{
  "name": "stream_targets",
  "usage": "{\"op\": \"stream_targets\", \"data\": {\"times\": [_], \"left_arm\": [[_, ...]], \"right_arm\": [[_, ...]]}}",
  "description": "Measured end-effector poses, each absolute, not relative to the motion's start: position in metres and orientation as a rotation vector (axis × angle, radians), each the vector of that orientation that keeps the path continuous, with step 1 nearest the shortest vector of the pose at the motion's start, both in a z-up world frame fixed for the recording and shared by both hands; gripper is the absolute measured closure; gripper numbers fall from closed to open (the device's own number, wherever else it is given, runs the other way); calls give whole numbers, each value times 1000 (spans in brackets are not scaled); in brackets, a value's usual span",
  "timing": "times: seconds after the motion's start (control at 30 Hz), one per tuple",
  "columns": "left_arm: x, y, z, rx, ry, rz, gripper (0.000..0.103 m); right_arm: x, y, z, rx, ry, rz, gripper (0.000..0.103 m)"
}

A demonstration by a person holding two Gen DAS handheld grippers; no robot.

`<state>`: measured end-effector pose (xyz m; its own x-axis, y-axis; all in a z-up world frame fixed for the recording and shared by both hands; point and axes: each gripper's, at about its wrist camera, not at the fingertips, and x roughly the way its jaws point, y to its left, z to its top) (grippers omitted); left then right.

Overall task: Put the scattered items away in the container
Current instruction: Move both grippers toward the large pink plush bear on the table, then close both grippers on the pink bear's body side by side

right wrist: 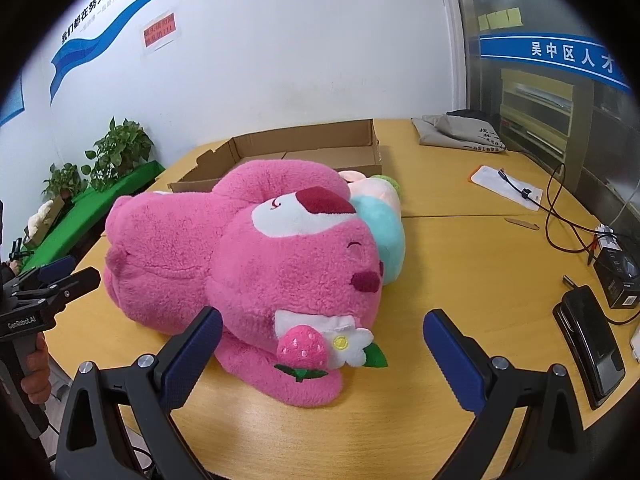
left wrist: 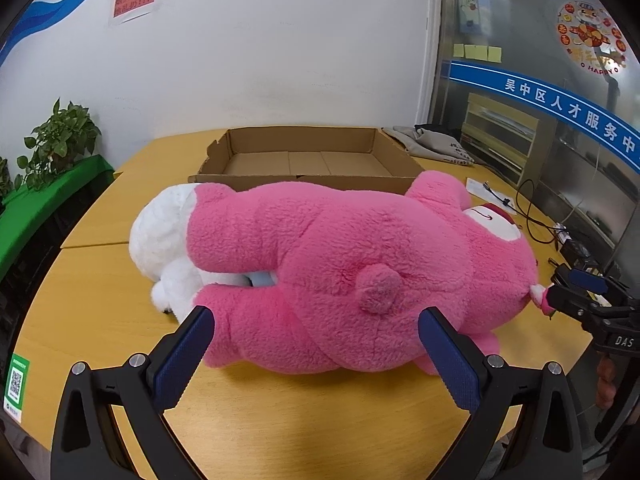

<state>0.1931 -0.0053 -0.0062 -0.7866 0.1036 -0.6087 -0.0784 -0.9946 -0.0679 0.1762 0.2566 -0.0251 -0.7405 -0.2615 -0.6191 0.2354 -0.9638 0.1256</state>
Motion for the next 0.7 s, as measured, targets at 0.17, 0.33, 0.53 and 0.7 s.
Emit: {"op": "stream_targets", "data": {"times": [0.17,0.33,0.53,0.7], "left_arm": [[189,-4,-3,-944,-70,2840,0],[179,-9,-3,-930,-123,2815,0],[164,-15,-6,-937,-173,2775,0],[151,-15,-10,-950,-181,2744,0]], "right_arm": [[171,252,-26,970,-43,-2690,2],[164,254,-27,966,-46,-2683,2],[150,256,-29,967,-93,-2646,2],[138,257,-34,983,-123,-2618,2]]}}
